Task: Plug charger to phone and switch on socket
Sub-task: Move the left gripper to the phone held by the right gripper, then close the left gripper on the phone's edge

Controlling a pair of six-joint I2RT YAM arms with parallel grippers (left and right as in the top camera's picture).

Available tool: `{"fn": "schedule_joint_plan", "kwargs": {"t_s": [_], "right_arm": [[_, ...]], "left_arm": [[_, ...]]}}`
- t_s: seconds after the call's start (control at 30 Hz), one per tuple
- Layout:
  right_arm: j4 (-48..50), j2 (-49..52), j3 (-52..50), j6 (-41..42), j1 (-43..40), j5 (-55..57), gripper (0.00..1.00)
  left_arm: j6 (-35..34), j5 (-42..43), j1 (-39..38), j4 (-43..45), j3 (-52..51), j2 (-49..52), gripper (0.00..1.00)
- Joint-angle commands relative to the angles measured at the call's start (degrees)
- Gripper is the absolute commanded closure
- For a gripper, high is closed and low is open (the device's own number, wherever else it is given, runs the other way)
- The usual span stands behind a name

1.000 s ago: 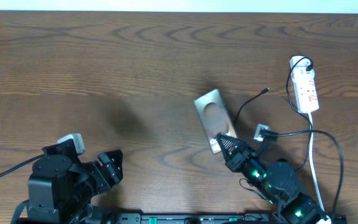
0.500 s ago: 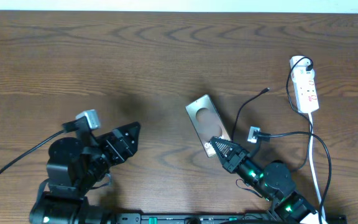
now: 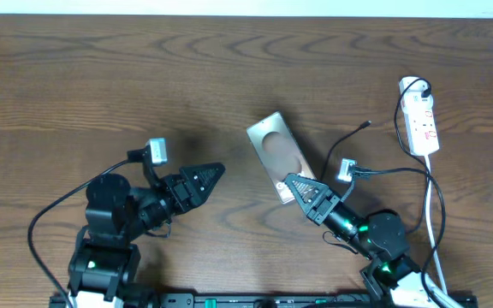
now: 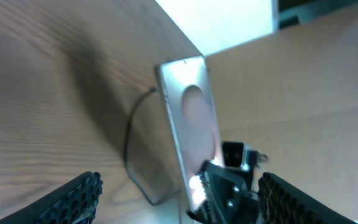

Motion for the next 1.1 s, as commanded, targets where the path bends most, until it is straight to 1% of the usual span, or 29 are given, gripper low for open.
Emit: {"fn": "schedule_joint_plan", "kwargs": {"t_s": [0.0, 0.13, 0.3, 0.47, 0.67, 0.77, 0.87, 1.07], "right_arm": [[5.6, 3.9, 0.8, 3.1, -0.2, -3.5, 0.99], [14.0, 8.9, 0.8, 3.5, -0.2, -5.9, 0.99], [19.6, 12.4, 0.8, 6.8, -0.2, -6.3, 0.99], [20.0, 12.4, 0.8, 7.6, -0.2, -6.3, 0.99], [21.7, 12.4, 0.9, 9.5, -0.2, -6.3, 0.99], [22.5, 12.4, 0.9, 9.4, -0.2, -6.3, 0.99], [22.4, 12.5, 0.9, 8.3, -0.2, -6.3, 0.99], [22.4, 12.5, 0.9, 8.3, -0.2, -5.9, 0.99]], "left_arm": [[-1.6, 5.3, 0.2, 1.8, -0.2, 2.4, 0.18], [-1.6, 7.4, 0.1, 4.4, -0.2, 5.6, 0.18], [-1.6, 10.2, 0.1, 10.5, -0.2, 9.6, 0.18], [-1.7, 10.1, -0.4, 14.6, -0.2, 12.0, 0.18], [-1.7, 9.1, -5.9, 20.3, -0.2, 15.7, 0.18], [-1.7, 6.7, -8.4, 20.8, -0.2, 17.5, 0.18], [-3.1, 5.3, -10.6, 22.4, -0.2, 19.9, 0.18], [-8.4, 3.6, -12.3, 31.1, -0.2, 23.1, 0.18]]}}
